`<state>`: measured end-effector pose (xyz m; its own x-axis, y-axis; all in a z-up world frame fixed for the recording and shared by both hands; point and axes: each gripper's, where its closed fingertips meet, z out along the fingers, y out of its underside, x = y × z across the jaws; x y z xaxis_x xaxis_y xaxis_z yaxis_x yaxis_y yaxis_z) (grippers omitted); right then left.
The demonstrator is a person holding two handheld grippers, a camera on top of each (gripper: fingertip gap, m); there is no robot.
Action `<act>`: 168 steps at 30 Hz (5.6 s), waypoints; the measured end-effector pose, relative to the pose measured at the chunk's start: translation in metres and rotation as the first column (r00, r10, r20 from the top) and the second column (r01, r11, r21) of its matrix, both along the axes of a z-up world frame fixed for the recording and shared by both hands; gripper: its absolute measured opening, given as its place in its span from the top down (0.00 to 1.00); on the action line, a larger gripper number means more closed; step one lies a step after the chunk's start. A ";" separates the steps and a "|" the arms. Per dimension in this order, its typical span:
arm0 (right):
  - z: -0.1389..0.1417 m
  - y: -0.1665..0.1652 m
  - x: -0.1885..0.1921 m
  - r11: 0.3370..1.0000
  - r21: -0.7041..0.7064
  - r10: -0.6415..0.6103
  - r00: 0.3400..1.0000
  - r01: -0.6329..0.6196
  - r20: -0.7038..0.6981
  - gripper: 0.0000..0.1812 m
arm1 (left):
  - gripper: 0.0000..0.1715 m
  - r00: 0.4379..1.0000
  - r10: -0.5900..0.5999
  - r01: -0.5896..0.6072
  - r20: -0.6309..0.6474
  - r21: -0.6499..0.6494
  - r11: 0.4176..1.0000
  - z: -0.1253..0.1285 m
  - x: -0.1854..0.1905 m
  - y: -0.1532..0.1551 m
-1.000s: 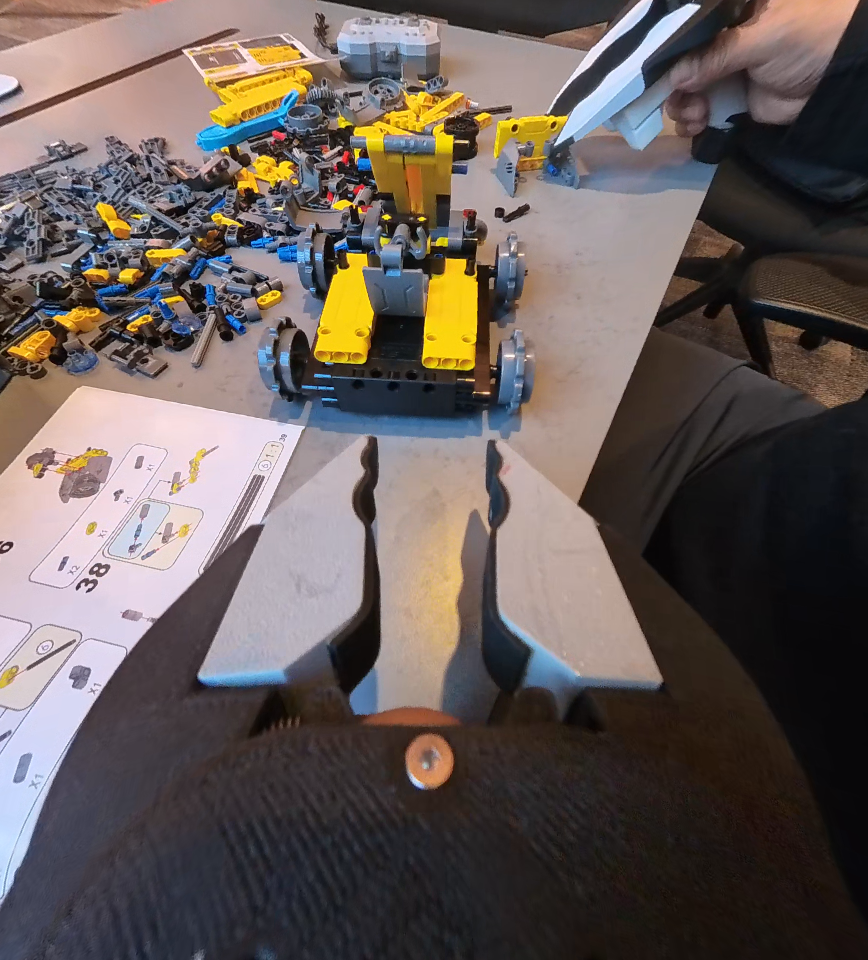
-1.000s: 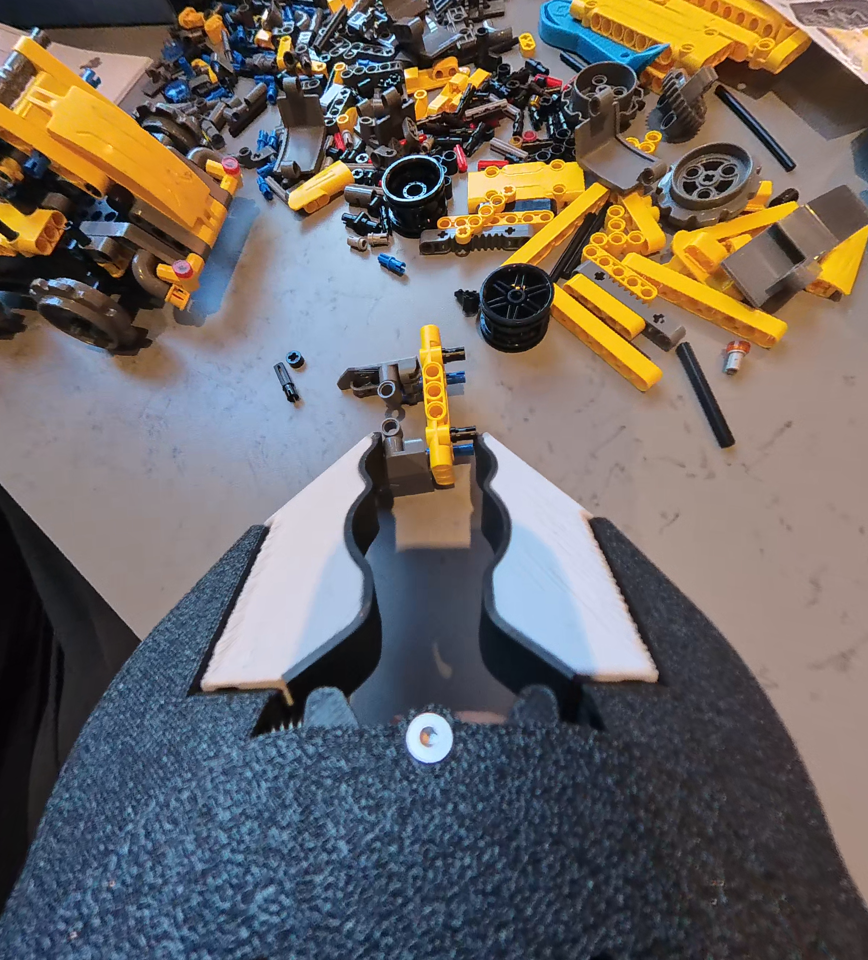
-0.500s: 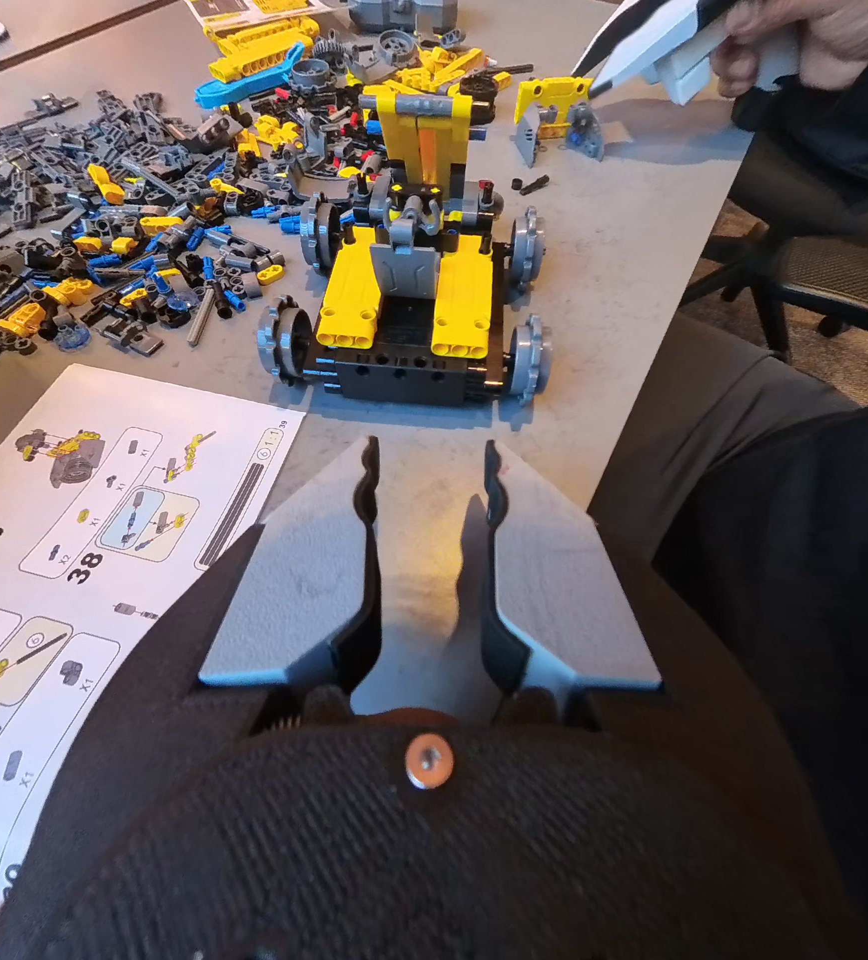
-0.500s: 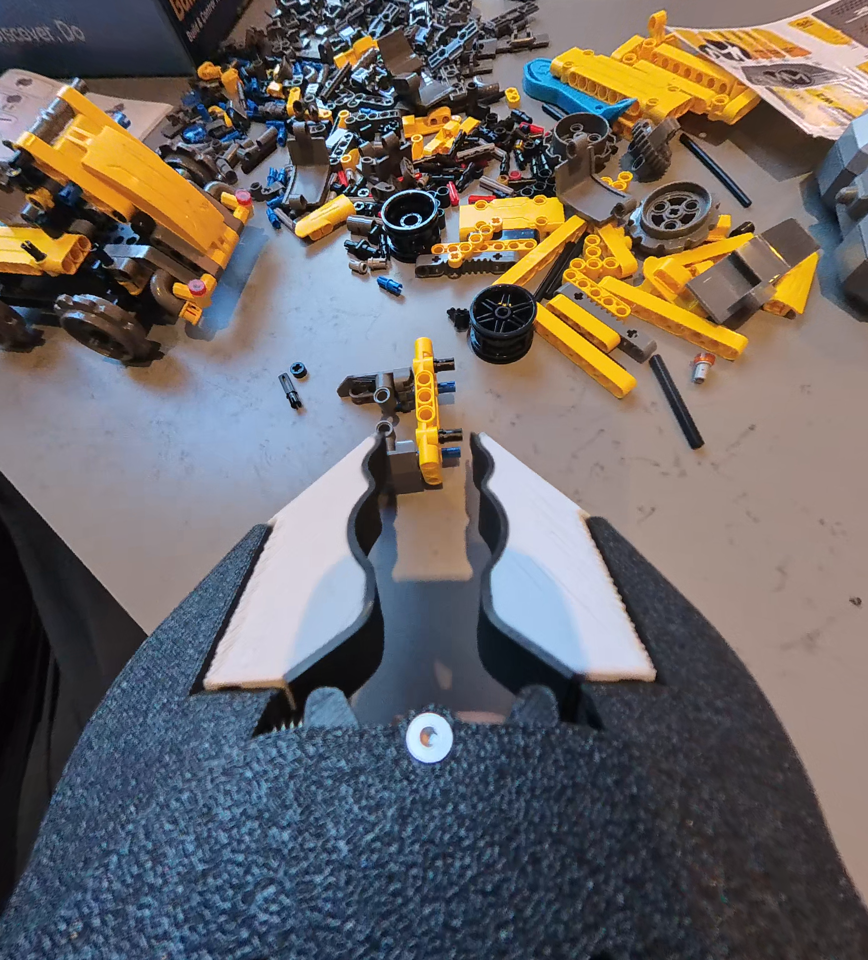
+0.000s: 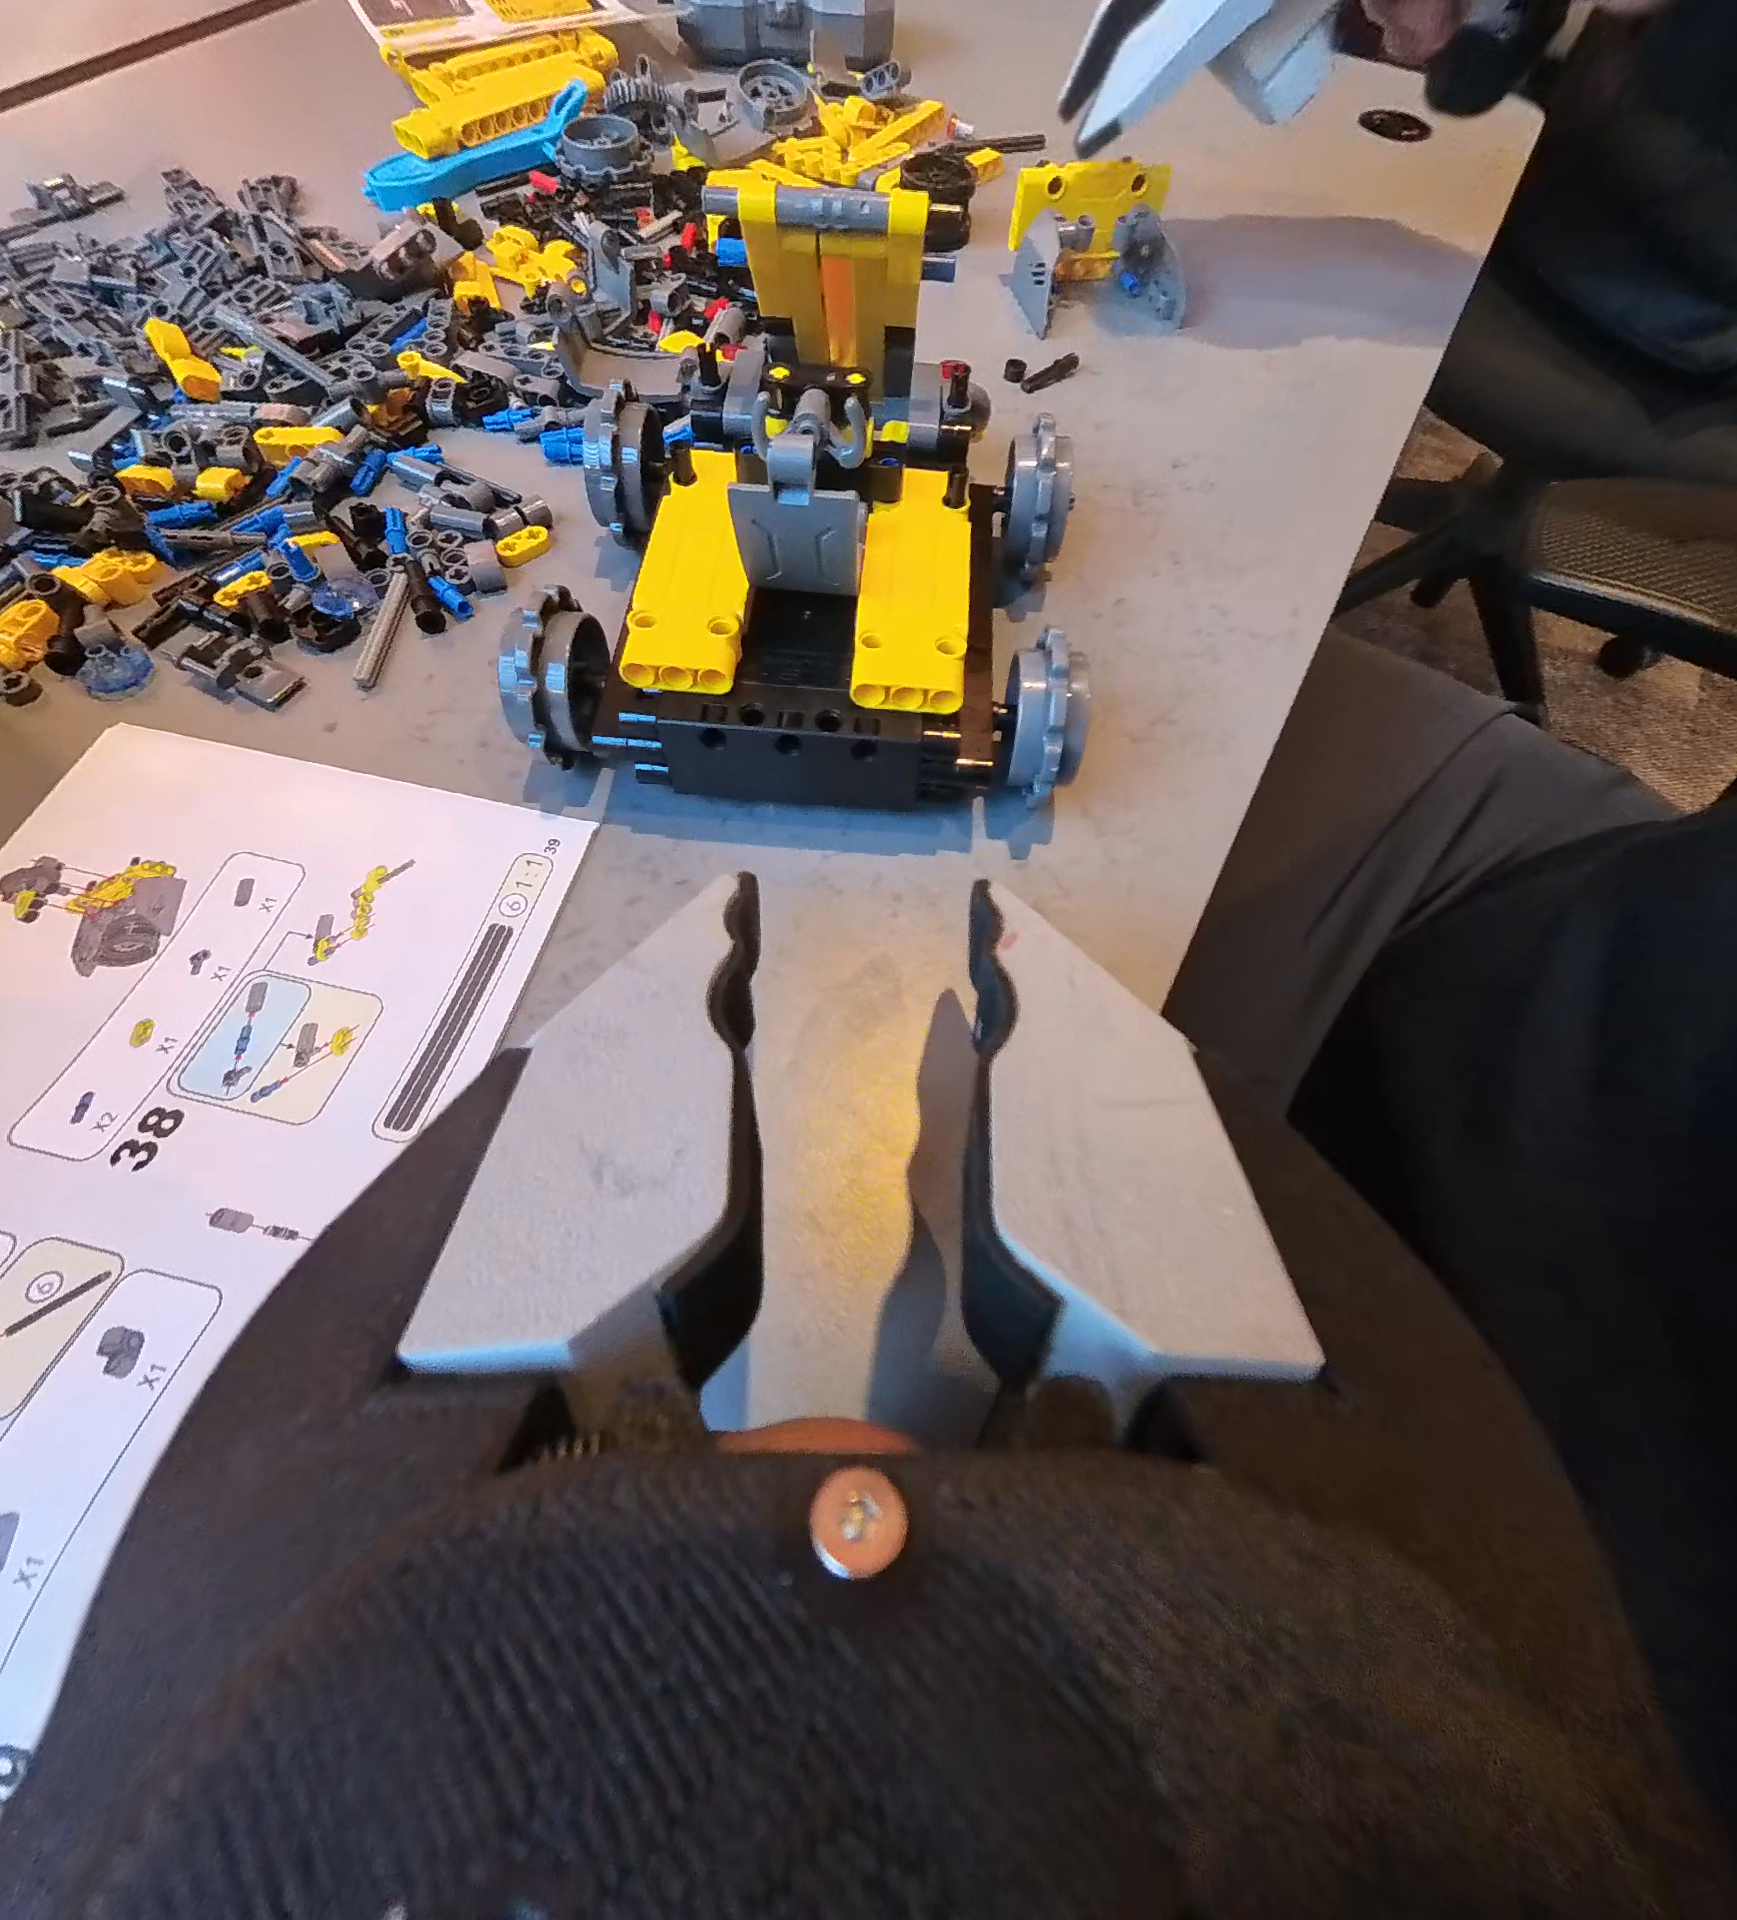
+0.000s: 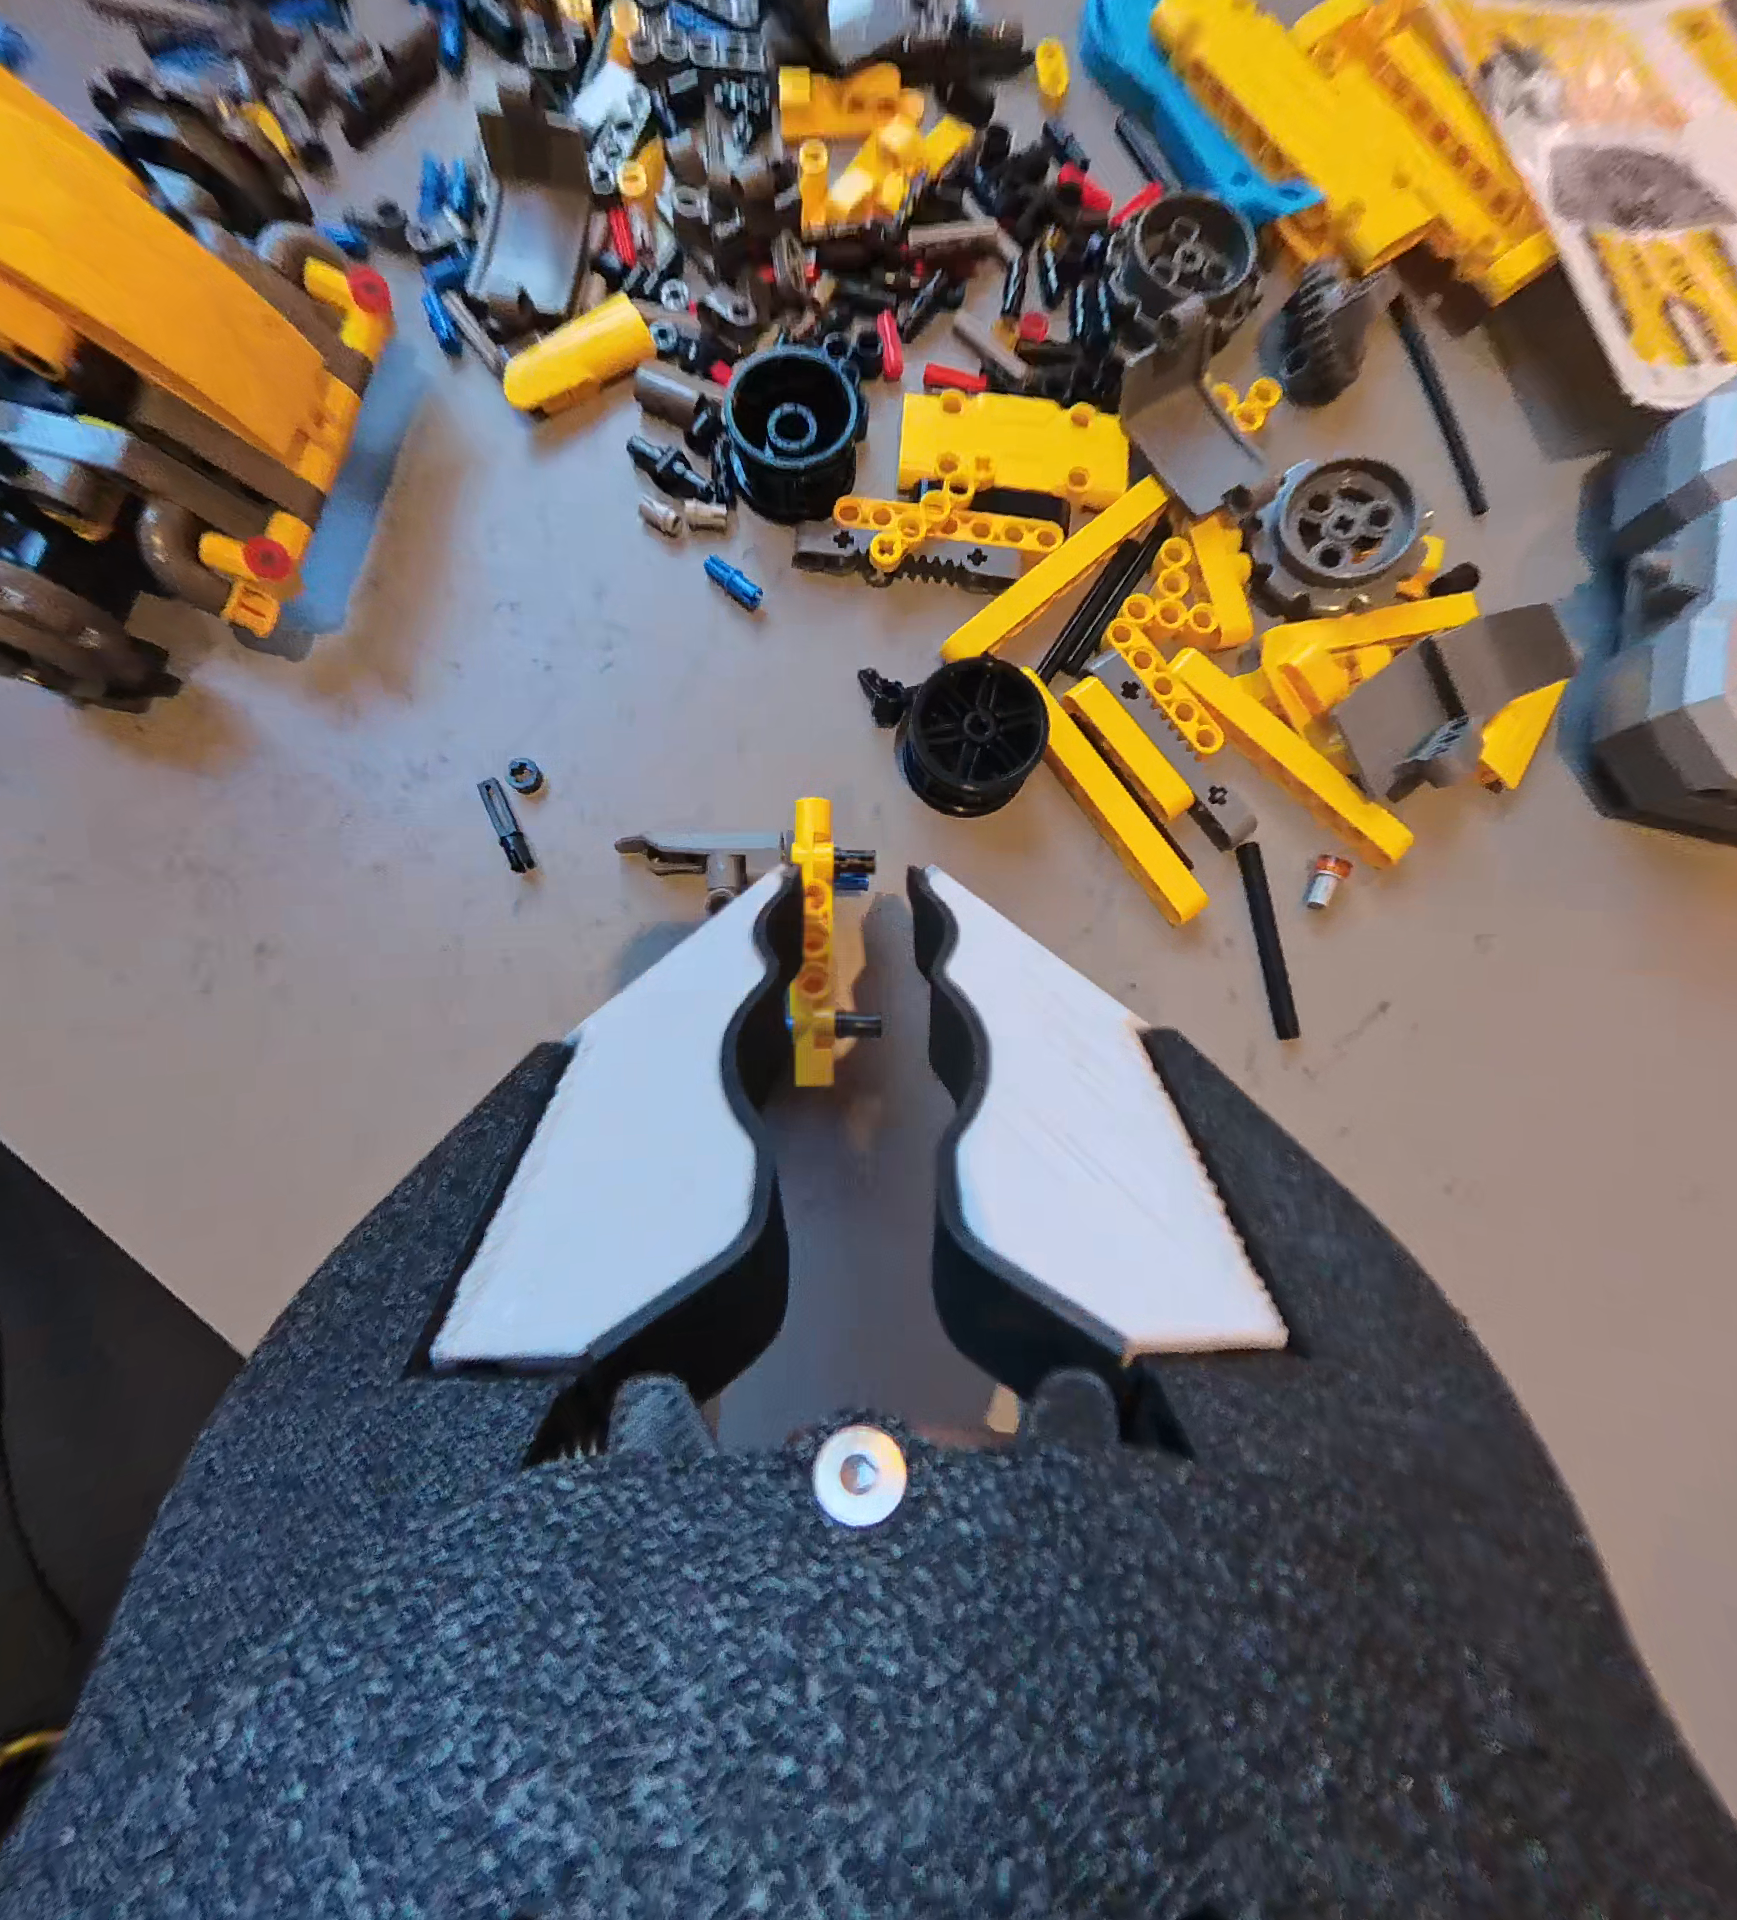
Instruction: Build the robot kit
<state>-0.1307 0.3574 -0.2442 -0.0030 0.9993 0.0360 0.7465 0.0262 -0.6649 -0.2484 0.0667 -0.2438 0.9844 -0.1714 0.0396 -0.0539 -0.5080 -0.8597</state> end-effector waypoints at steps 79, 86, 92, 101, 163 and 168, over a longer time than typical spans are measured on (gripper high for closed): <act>0.000 -0.034 0.041 0.994 -0.109 0.008 1.000 -0.010 -0.020 0.83 | 0.78 0.999 0.004 -0.008 -0.041 -0.080 0.997 -0.016 -0.001 -0.002; -0.005 -0.032 0.041 0.992 -0.125 -0.001 1.000 0.000 -0.008 0.82 | 0.78 0.999 -0.010 0.008 -0.031 -0.072 0.997 -0.014 0.001 -0.004; -0.014 -0.037 0.039 0.983 -0.180 0.027 1.000 -0.027 0.001 0.91 | 0.78 0.999 -0.015 0.013 -0.034 -0.067 0.998 -0.014 0.002 -0.004; -0.013 -0.049 0.033 0.946 -0.323 0.035 0.999 -0.035 -0.006 0.96 | 0.78 0.998 -0.012 0.008 -0.056 -0.074 0.997 -0.015 0.002 -0.004; 0.012 -0.176 0.044 0.317 -0.934 0.396 0.918 -0.163 -0.026 0.96 | 0.83 0.679 -0.519 0.548 -0.519 -0.113 0.829 0.006 0.159 0.106; 0.009 -0.160 0.028 0.423 -0.891 0.355 0.935 -0.165 -0.005 0.92 | 0.83 0.840 -0.400 0.393 -0.366 -0.096 0.914 0.001 0.147 0.114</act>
